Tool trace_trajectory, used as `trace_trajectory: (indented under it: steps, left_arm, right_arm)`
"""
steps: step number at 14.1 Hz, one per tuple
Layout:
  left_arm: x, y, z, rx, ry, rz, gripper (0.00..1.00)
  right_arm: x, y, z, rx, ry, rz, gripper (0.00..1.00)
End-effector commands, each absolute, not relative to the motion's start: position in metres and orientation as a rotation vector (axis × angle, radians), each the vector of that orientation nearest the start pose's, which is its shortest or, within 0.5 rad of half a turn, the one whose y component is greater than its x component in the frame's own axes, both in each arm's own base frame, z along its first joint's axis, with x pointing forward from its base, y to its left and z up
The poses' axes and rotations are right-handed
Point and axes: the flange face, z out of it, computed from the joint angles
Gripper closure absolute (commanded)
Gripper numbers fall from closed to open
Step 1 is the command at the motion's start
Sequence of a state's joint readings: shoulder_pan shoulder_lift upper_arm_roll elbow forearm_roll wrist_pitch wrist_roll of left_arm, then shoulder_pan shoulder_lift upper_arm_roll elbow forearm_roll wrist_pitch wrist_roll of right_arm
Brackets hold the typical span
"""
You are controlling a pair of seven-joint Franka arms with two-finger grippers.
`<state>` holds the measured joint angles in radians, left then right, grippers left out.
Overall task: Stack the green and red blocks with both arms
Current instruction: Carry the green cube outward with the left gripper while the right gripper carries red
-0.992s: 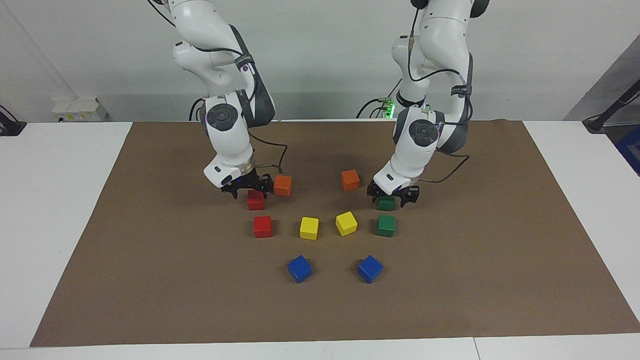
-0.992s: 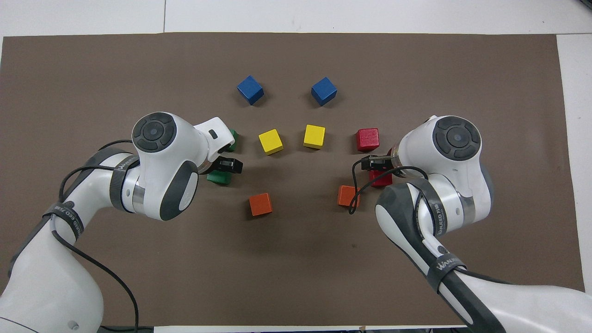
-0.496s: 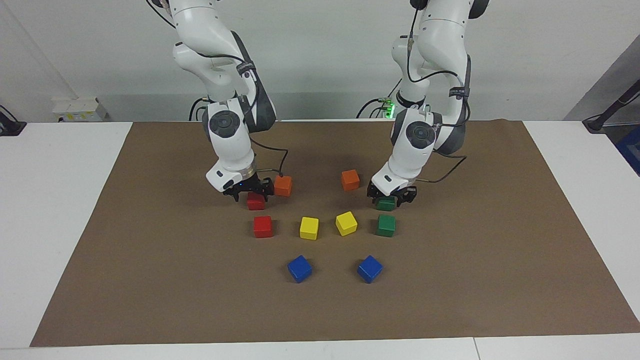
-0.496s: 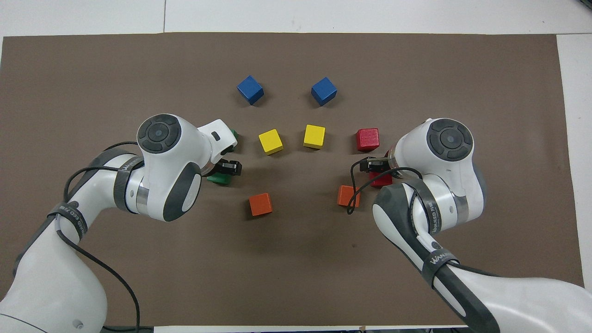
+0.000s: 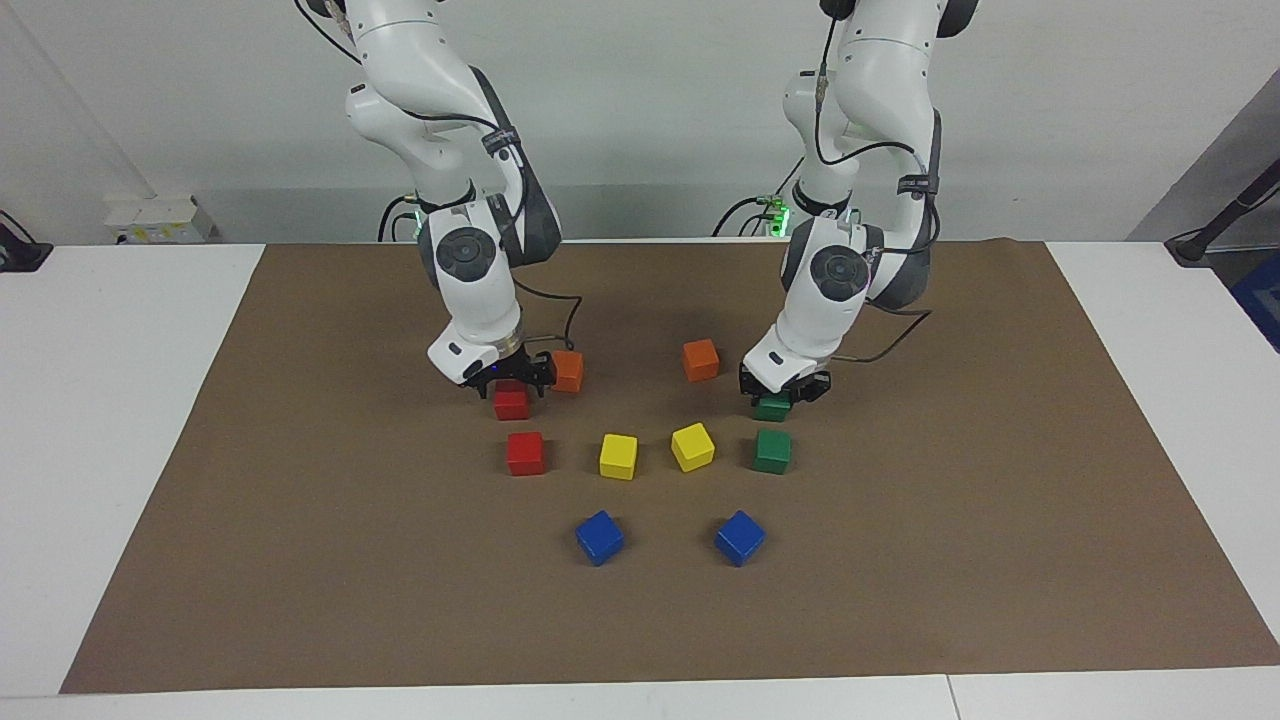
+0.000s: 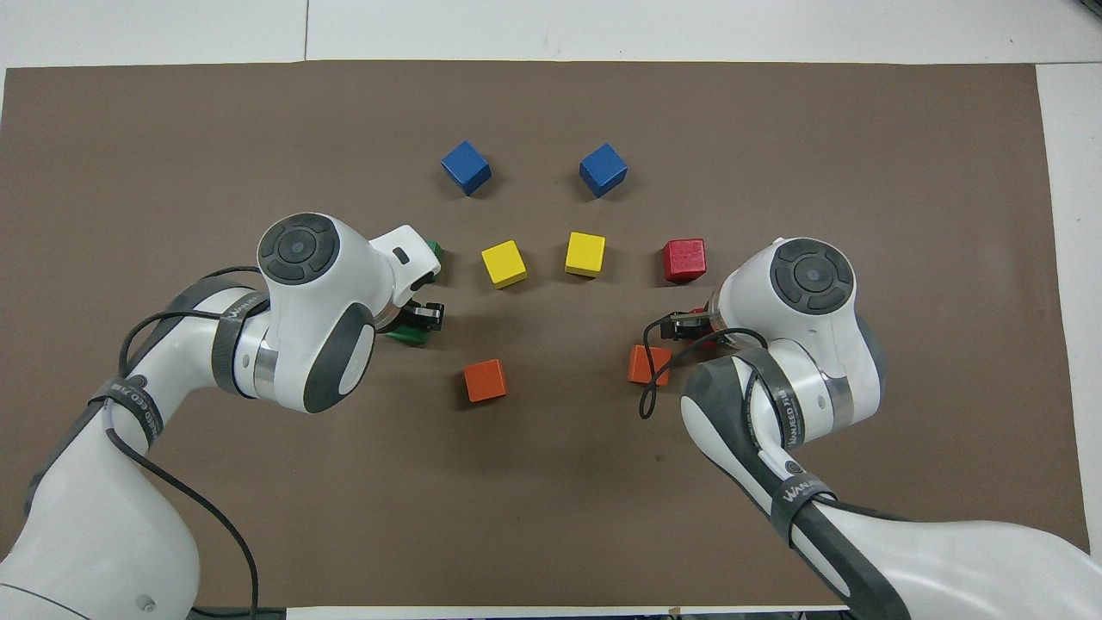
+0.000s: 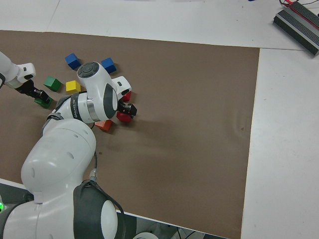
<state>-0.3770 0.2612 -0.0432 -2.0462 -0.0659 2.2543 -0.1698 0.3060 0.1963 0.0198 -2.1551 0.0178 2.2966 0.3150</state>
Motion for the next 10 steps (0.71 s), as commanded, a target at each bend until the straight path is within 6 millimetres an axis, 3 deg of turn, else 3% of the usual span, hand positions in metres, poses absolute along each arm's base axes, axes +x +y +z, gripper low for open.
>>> trace_trajectory:
  steps: [1, 2, 3, 5, 7, 8, 10]
  left_arm:
    - [0.535, -0.230, 0.321, -3.173, 0.278, 0.129, 1.00]
    - [0.540, -0.218, 0.333, -3.176, 0.242, 0.138, 1.00]
    - [0.541, -0.205, 0.354, -3.177, 0.214, 0.152, 1.00]
    - [0.539, -0.177, 0.389, -3.181, 0.154, 0.162, 1.00]
    - [0.539, -0.129, 0.425, -3.192, 0.042, 0.150, 1.00]
    - [0.539, -0.104, 0.437, -3.196, -0.004, 0.147, 1.00]
    - [0.537, -0.058, 0.451, -3.204, 0.053, 0.152, 1.00]
  right_arm:
    - [0.522, 0.167, 0.305, -3.126, -0.044, 0.074, 0.55]
    - [0.523, 0.167, 0.305, -3.126, -0.040, 0.074, 0.87]
    - [0.526, 0.167, 0.308, -3.125, -0.043, 0.074, 1.00]
    - [0.549, 0.146, 0.336, -3.125, -0.037, 0.075, 1.00]
    - [0.583, 0.107, 0.376, -3.115, -0.117, 0.065, 1.00]
    - [0.594, 0.077, 0.381, -3.110, -0.144, 0.035, 1.00]
    - [0.603, 0.050, 0.379, -3.107, -0.170, -0.025, 1.00]
